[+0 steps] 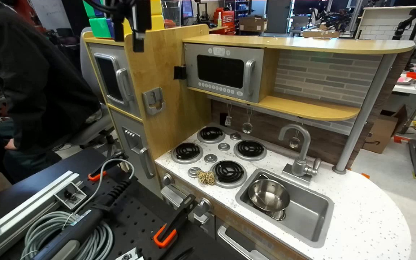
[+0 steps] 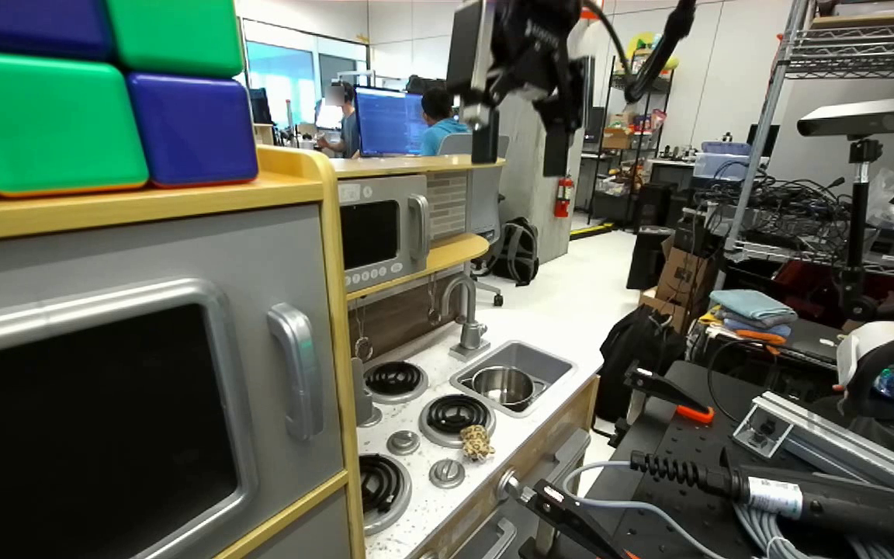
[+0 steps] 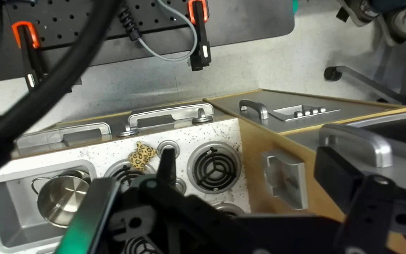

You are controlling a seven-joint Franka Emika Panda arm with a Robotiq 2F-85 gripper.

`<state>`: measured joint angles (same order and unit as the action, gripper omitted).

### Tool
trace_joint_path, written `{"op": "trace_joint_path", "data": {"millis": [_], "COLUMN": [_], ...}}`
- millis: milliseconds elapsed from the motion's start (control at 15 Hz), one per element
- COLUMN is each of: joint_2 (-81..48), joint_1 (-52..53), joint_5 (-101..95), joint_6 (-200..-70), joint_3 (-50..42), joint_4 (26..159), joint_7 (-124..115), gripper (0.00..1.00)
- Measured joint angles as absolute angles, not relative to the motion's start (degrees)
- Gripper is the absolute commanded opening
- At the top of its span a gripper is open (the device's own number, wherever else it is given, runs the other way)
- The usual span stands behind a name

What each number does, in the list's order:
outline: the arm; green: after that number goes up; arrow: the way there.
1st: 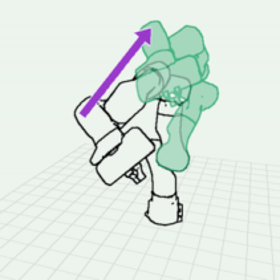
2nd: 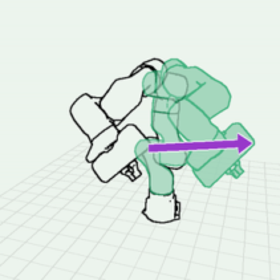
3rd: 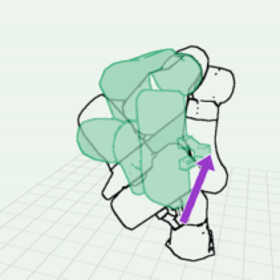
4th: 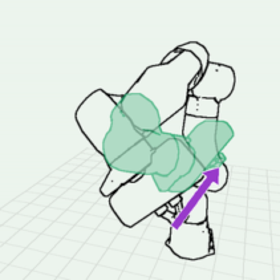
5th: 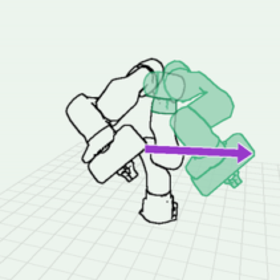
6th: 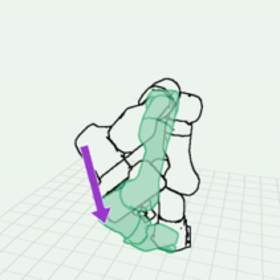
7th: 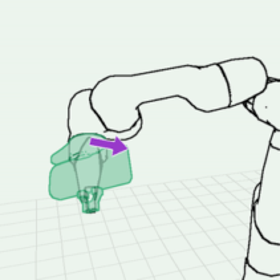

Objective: Take the leopard-printed object from the stove and put it in the pot which is in the sink

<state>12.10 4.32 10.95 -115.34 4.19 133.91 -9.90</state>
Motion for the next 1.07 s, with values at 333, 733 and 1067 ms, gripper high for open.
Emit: {"op": "trace_joint_path", "data": {"millis": [333, 733, 1067], "joint_2": [-2.47, -9.43, -9.49], "joint_1": [3.16, 3.21, 3.22], "joint_5": [6.21, 5.93, 6.01], "joint_6": [-126.84, -128.45, -129.11], "joint_3": [3.76, 2.97, 2.97], "joint_4": [133.25, 130.16, 130.25], "joint_7": [-17.65, -18.99, -19.41], "gripper": [1.00, 1.00, 1.00]}}
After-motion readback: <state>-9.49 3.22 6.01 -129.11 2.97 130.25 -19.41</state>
